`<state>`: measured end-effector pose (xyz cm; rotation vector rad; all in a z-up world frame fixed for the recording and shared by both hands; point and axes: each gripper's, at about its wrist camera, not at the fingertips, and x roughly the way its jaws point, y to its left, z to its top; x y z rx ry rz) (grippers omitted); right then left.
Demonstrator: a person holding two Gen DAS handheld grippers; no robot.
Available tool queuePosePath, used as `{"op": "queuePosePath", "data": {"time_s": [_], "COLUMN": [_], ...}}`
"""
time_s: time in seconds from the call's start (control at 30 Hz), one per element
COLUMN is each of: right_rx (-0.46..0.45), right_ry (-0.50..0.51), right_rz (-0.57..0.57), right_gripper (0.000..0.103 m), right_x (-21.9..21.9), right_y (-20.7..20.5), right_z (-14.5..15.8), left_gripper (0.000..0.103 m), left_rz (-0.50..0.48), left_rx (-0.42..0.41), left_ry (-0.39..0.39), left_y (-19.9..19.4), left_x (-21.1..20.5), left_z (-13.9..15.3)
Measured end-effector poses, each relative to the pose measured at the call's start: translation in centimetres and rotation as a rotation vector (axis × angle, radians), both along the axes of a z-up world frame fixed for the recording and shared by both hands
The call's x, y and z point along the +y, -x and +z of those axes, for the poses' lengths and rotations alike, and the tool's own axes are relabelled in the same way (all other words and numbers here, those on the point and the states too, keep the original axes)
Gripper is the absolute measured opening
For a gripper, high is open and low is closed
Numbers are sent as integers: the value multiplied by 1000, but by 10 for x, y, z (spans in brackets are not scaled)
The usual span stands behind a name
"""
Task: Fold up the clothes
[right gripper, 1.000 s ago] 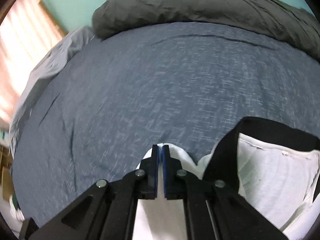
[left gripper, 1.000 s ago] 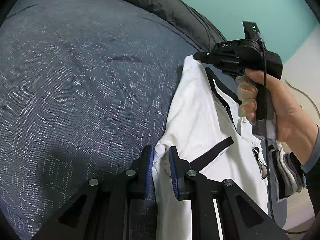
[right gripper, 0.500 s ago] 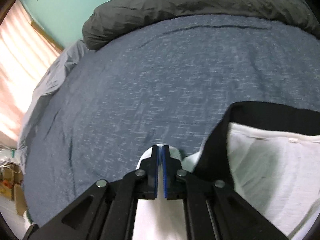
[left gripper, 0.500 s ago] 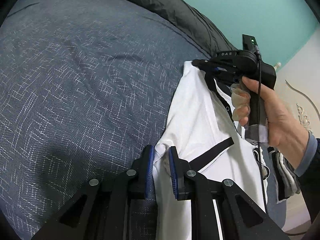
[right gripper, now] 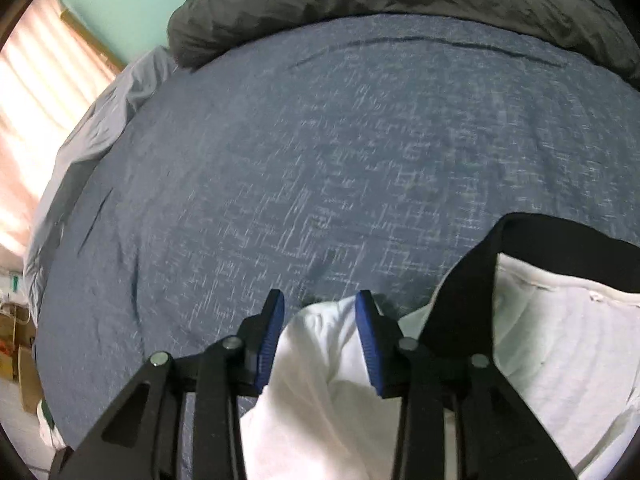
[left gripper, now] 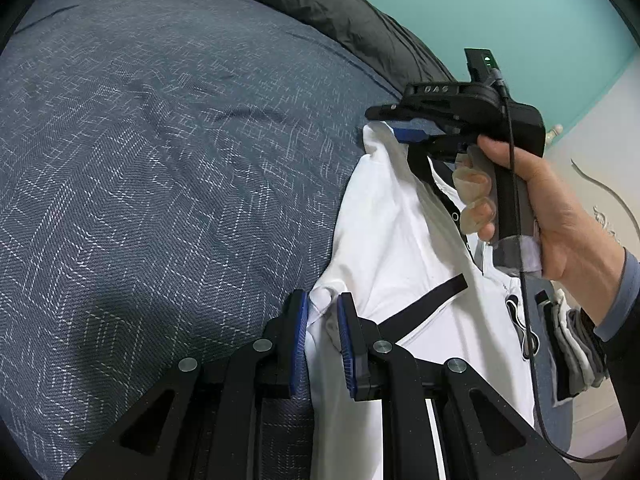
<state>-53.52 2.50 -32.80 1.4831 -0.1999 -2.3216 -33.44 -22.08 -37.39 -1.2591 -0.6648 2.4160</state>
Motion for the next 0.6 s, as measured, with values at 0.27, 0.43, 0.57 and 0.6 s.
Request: {"op": "queuePosePath", "data": {"time_s": [0.27, 0.43, 0.57, 0.6], "right_rx": [37, 70, 57, 52], "right_ry": [-68, -70, -43, -33], "right_rz": [7, -35, -73, -79], "right_gripper": [5, 4, 4, 4], "right_x": [-3, 2, 9, 12], "right_y": [1, 7, 10, 11], "right_z": [-3, 1, 0, -2], "left_gripper": [17, 17, 17, 17], "left_rz": [-2, -3, -3, -3], "left_rx": [-1, -3, -5, -6], "left_ry": [2, 0, -2, -2], "left_y": [0, 0, -1, -1], "left_x": [-1, -2, -2, -3], "left_z": [0, -2, -3, -3]}}
